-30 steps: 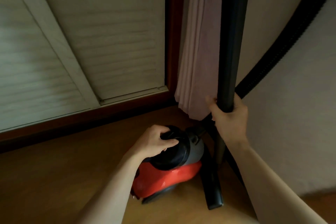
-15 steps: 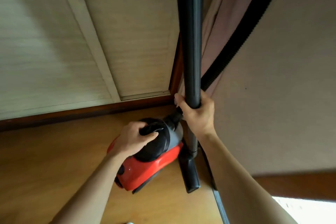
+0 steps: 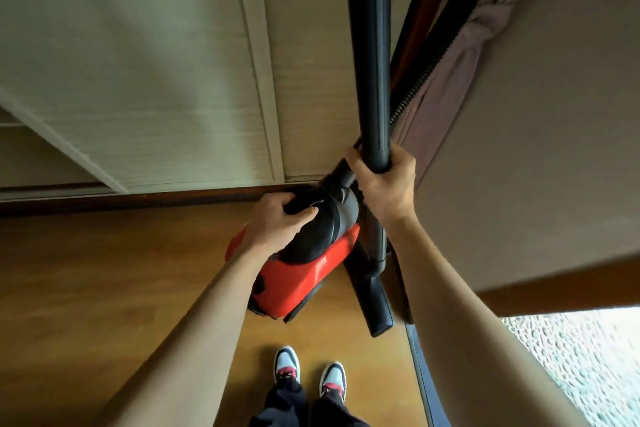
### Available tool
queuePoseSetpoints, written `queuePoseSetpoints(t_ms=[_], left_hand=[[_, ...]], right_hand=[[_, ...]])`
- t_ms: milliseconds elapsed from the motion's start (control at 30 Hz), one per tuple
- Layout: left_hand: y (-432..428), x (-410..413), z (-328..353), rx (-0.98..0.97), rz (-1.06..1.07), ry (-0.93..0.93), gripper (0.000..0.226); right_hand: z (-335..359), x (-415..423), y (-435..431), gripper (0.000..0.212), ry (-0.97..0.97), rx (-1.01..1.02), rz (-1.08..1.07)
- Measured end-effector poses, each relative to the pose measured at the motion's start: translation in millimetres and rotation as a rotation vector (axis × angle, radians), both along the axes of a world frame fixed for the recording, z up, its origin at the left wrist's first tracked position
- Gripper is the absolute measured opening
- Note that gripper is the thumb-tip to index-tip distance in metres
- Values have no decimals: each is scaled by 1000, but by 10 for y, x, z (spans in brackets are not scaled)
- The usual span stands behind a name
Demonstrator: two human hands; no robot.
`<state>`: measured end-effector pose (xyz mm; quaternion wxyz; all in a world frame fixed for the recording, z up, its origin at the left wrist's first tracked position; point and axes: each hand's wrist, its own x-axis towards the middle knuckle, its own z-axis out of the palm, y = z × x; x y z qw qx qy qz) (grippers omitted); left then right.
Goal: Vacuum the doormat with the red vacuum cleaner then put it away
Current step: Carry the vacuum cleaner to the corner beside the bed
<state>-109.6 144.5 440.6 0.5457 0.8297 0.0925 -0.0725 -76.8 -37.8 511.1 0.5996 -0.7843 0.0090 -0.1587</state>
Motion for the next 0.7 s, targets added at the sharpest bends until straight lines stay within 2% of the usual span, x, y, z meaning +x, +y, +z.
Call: queuePoseSetpoints(t_ms=[100, 233, 367, 600, 700], left_hand=[[96, -199, 178, -12, 48, -13, 26], [234, -381, 287, 22, 100, -59, 26], [282, -606, 356, -5, 184, -84, 20], [454, -1068, 443, 59, 379, -62, 26], [546, -1336, 469, 79, 464, -44, 27]], right_hand=[[147, -163, 84, 47, -29, -1, 23], [341, -360, 264, 31, -82, 1, 91], [411, -471, 341, 34, -112, -23, 162], [448, -622, 595, 19, -117, -17, 323], [404, -715, 791, 23, -105, 0, 409]])
